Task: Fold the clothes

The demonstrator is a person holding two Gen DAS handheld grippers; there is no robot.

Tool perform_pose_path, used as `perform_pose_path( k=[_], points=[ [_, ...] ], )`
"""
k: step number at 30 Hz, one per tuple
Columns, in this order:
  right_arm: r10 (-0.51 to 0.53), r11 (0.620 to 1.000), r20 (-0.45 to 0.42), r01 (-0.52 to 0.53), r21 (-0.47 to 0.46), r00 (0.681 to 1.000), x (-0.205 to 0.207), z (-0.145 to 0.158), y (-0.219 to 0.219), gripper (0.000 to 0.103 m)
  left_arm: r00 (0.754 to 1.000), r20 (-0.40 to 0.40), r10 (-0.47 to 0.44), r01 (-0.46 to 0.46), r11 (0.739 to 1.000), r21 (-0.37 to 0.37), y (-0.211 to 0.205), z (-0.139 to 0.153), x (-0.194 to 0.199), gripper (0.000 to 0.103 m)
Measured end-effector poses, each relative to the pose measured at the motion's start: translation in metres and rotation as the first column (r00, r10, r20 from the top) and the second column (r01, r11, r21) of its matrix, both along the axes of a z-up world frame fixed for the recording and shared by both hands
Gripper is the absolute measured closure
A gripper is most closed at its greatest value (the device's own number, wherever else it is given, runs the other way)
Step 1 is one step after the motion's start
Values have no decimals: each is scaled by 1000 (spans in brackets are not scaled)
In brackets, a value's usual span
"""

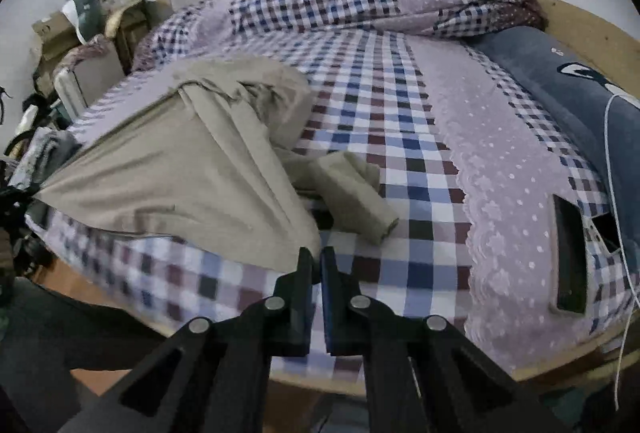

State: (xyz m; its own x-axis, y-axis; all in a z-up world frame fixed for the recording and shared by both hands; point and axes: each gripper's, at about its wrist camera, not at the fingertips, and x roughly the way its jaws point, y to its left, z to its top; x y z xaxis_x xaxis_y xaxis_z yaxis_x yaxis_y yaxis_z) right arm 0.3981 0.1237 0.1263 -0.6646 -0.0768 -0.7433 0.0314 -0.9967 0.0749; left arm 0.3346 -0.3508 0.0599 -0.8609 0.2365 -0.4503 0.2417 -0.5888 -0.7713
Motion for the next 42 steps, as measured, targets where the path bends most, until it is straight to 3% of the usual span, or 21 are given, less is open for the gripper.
perform_pose_path(
  k=[5,10,14,18,19,20,22,26,29,31,34,38,42],
  points=[
    [-7,1000,-19,6,-30,1000,14,24,4,101,999,41,35,-35,999,-6,-16,-3,5,100],
    [41,999,147,-45,25,988,2,-15,-15,101,994,82,70,-70,997,-13,-32,-6,10,100],
    [76,996,259,-85,26,963,-4,-42,-26,100,987,149,66,-55,996,-77,-24,-5,3,100],
    [16,1000,228,-20,17,974,-1,-30,-7,96,983,165,82,-67,993,-94,-23,-6,10,100],
    [-8,1000,201,9,-5,979,0,-25,3,86,983,164,86,-72,993,-89,-24,-5,10,98],
    [-32,999,176,37,-26,984,2,-19,13,66,983,162,90,-77,994,-84,-24,-5,11,93],
    [-74,995,133,81,-53,988,3,-13,27,52,986,140,91,-83,994,-64,-25,-2,13,81],
    [-105,991,72,110,-72,992,-9,-9,43,50,996,61,66,-63,996,-56,-12,12,8,40],
    [-87,995,76,90,-36,993,-29,-19,42,50,1000,25,-6,7,999,-52,11,22,-9,24],
    [-78,997,102,80,-15,992,-47,-31,43,50,997,9,-80,81,994,-68,36,31,-30,18],
    [-50,999,127,50,4,991,-72,-47,47,50,981,-12,-196,193,975,-113,82,43,-64,17],
    [-25,1000,134,25,1,991,-87,-55,48,50,945,-34,-326,315,933,-176,149,54,-113,13],
    [5,1000,140,-4,-7,990,-99,-62,50,50,909,-29,-416,404,897,-180,206,42,-169,13]
  ],
)
